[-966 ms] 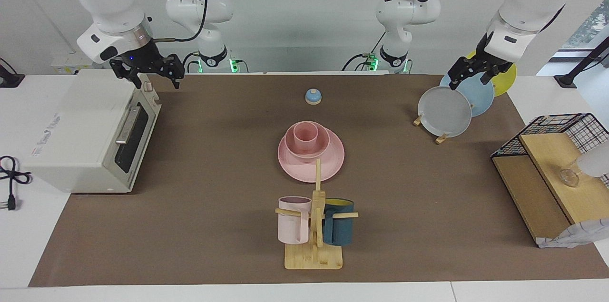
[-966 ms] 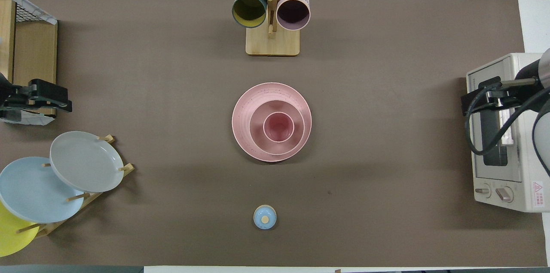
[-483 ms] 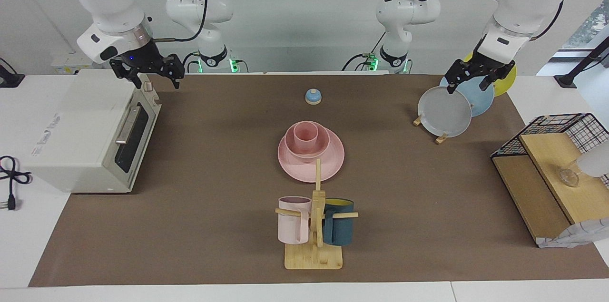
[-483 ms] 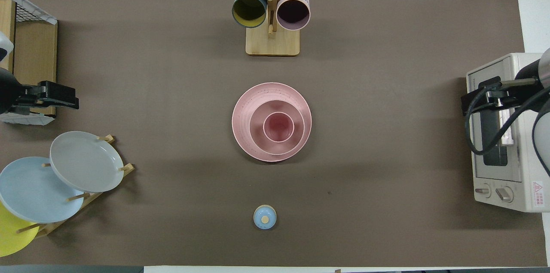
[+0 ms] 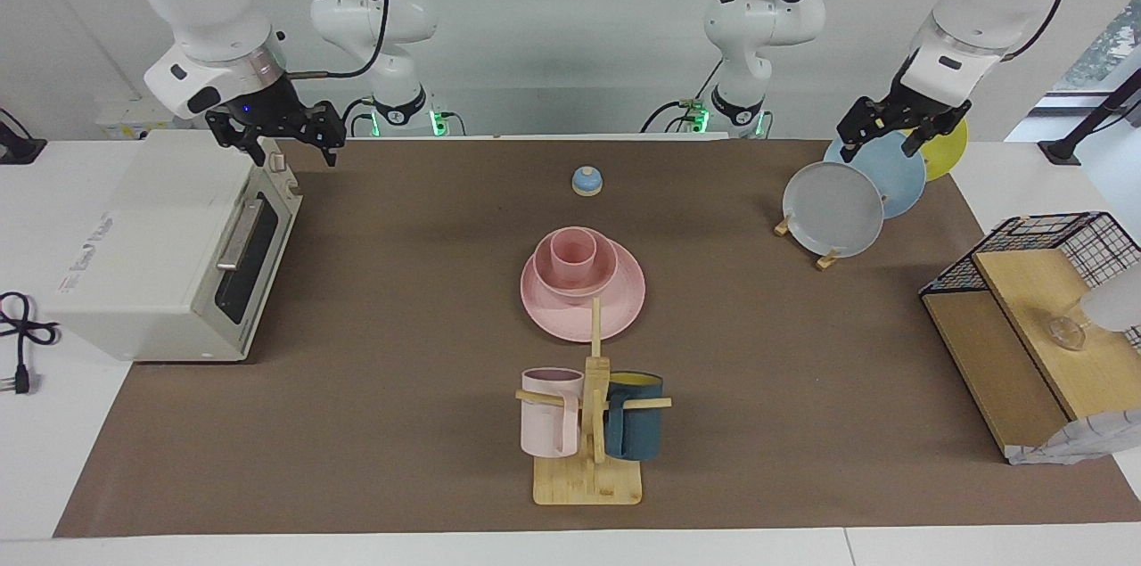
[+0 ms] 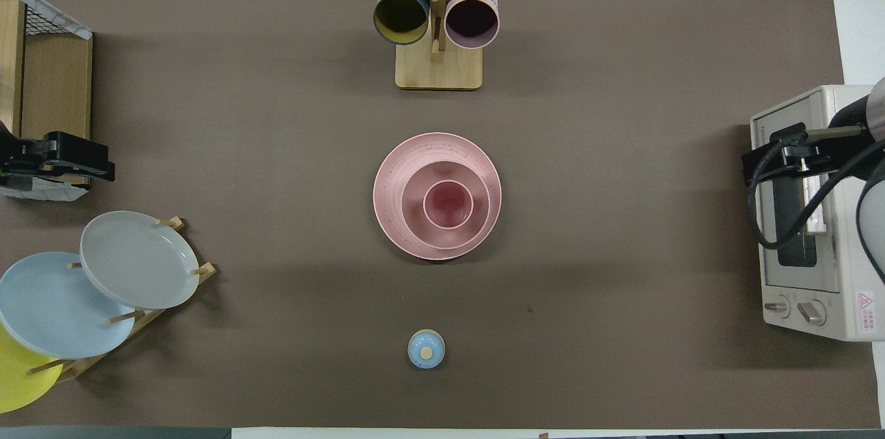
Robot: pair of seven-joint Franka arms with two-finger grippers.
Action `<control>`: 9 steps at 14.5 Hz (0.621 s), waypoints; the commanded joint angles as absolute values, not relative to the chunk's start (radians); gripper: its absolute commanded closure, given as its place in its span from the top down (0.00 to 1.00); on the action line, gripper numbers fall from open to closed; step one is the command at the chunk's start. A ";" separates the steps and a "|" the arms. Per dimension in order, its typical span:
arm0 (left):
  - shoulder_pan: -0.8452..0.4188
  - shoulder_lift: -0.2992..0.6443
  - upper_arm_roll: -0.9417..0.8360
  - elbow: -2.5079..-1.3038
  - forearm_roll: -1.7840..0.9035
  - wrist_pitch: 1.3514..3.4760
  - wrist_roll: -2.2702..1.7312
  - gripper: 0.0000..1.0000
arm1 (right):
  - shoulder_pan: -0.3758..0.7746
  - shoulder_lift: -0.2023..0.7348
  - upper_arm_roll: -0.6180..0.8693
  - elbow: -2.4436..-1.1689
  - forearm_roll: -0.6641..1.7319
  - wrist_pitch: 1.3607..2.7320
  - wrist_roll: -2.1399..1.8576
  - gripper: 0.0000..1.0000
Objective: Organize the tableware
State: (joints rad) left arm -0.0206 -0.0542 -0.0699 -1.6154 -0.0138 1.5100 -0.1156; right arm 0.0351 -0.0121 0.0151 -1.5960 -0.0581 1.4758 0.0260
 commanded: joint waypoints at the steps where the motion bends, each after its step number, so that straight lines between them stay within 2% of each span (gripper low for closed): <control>1: -0.020 -0.026 -0.069 -1.601 -0.023 1.496 -0.100 1.00 | 0.020 -0.029 0.021 -1.614 -0.034 1.493 0.011 1.00; 9: 0.023 -0.034 -0.086 -1.620 -0.046 1.516 -0.089 1.00 | 0.020 -0.029 0.021 -1.614 -0.034 1.493 0.011 1.00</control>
